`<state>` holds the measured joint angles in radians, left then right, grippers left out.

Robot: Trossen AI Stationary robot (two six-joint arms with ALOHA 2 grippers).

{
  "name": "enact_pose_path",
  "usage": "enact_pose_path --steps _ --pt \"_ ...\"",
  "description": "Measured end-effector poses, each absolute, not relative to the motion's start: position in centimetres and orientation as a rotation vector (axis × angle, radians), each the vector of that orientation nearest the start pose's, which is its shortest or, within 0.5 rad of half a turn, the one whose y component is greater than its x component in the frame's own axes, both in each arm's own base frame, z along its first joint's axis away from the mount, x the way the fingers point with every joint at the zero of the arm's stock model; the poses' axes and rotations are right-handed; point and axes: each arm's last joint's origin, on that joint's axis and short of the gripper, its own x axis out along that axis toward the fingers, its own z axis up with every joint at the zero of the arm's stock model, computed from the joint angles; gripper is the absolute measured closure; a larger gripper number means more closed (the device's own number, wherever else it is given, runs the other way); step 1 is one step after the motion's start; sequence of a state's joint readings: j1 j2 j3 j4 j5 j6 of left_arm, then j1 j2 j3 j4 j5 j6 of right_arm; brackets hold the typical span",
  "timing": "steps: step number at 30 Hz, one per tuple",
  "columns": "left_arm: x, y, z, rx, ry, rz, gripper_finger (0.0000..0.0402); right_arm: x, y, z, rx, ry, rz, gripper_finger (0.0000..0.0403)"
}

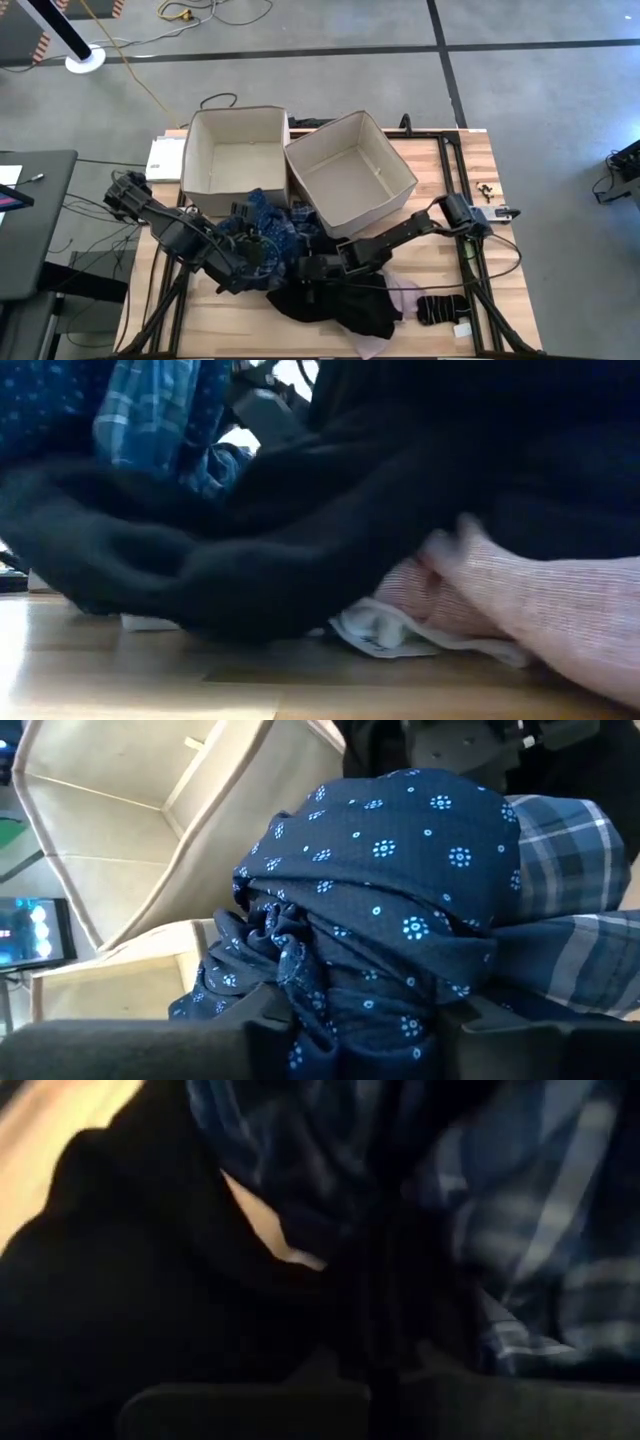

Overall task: Sort clothes
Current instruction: Put the dark blue shirt into the left laundry organizer

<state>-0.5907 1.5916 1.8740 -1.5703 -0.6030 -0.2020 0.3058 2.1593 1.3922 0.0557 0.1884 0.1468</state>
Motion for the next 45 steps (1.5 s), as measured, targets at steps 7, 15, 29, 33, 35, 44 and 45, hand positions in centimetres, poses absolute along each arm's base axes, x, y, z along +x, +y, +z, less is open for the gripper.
enact_pose_path --steps 7,15,29,33,35,44,45 --pt "22.5 -12.8 41.4 0.517 1.021 0.122 0.0308 42.7 13.4 12.5 -0.03 0.854 0.078 0.0401" --pt "21.7 -11.6 42.4 0.471 0.992 0.151 0.0309 40.9 14.9 14.5 -0.047 0.905 0.13 0.0333" --pt "22.2 -11.4 41.8 0.458 1.022 0.154 0.0309 38.6 17.4 25.6 -0.078 0.472 0.181 0.0099" --pt "22.2 -11.4 41.8 0.453 1.022 0.157 0.0309 40.3 17.5 24.0 -0.041 0.408 0.165 0.0102" --pt "22.2 -11.4 41.8 0.449 1.023 0.159 0.0309 41.0 17.1 22.7 -0.024 0.427 0.14 0.0109" --pt "22.2 -11.4 41.8 0.446 1.022 0.162 0.0309 42.7 14.5 20.3 -0.061 0.417 -0.163 0.0156" --pt "22.2 -11.4 41.8 0.446 1.022 0.162 0.0309 42.8 14.4 20.4 -0.065 0.411 -0.167 0.0177"
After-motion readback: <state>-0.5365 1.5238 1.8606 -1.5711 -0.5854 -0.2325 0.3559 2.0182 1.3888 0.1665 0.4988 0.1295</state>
